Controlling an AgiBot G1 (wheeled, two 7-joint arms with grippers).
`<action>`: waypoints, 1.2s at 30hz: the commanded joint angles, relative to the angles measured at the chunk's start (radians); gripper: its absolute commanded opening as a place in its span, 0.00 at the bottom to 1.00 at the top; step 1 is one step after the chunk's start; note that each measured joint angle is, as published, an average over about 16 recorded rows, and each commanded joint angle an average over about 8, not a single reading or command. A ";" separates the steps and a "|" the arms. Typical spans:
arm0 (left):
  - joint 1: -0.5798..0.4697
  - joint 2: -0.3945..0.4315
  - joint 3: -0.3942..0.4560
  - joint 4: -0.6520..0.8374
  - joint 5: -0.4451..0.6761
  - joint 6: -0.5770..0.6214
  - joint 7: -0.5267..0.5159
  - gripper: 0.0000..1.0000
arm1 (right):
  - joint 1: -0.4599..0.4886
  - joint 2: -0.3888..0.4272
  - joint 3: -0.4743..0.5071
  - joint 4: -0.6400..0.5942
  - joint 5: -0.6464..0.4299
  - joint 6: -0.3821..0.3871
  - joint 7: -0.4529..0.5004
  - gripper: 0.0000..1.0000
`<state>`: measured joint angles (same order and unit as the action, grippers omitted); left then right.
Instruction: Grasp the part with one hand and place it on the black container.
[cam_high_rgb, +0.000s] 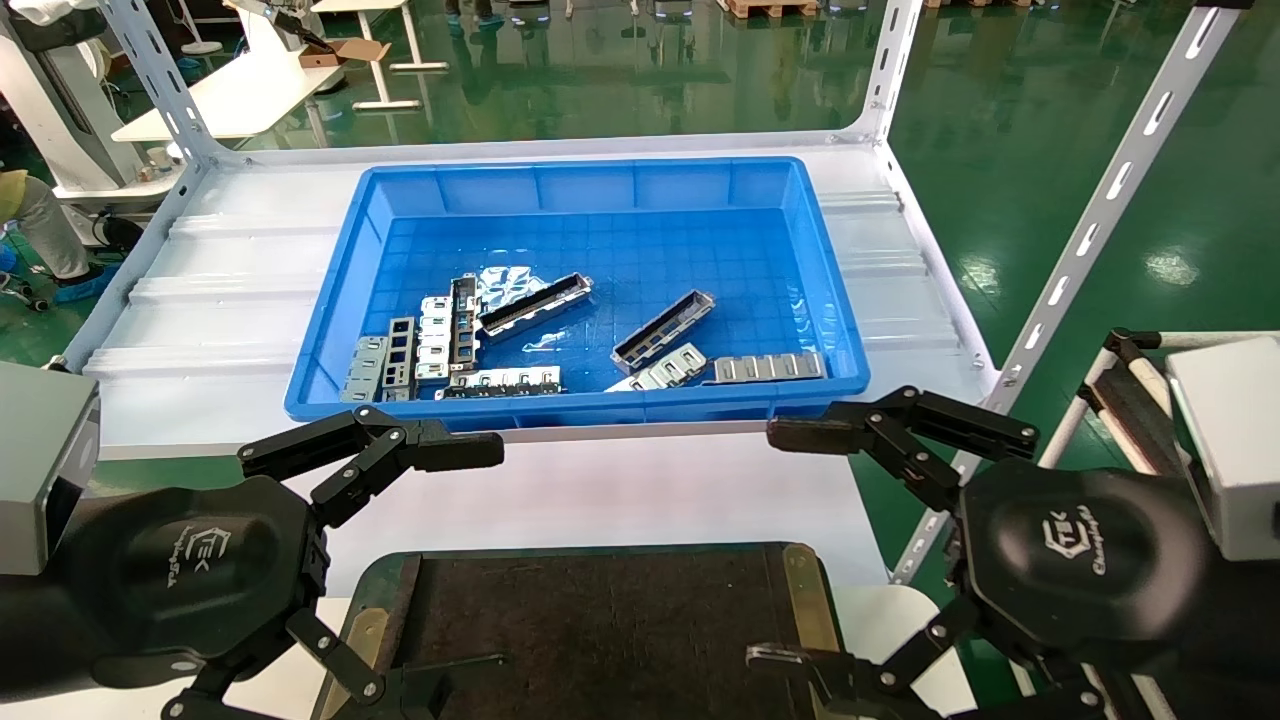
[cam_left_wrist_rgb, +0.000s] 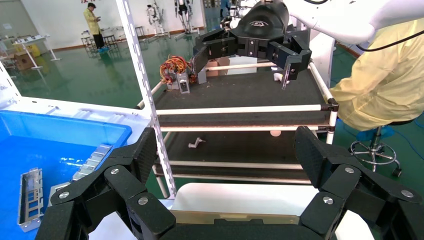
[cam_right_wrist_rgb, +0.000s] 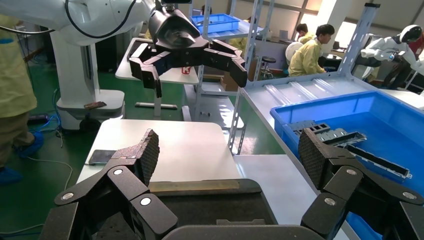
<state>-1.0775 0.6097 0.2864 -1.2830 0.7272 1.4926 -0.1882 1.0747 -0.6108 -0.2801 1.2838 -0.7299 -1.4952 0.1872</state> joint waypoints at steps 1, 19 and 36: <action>0.000 0.000 0.000 0.000 0.000 0.000 0.000 1.00 | 0.000 0.000 0.001 0.000 -0.001 0.000 0.001 1.00; 0.000 0.000 0.000 0.000 0.000 0.000 0.000 1.00 | 0.000 0.000 0.002 0.000 -0.001 -0.001 0.000 1.00; -0.002 0.005 0.003 0.003 0.006 -0.006 0.003 1.00 | 0.000 0.000 0.001 0.000 -0.001 -0.001 0.000 1.00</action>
<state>-1.0811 0.6175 0.2898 -1.2794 0.7347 1.4850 -0.1852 1.0746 -0.6110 -0.2790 1.2835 -0.7309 -1.4958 0.1871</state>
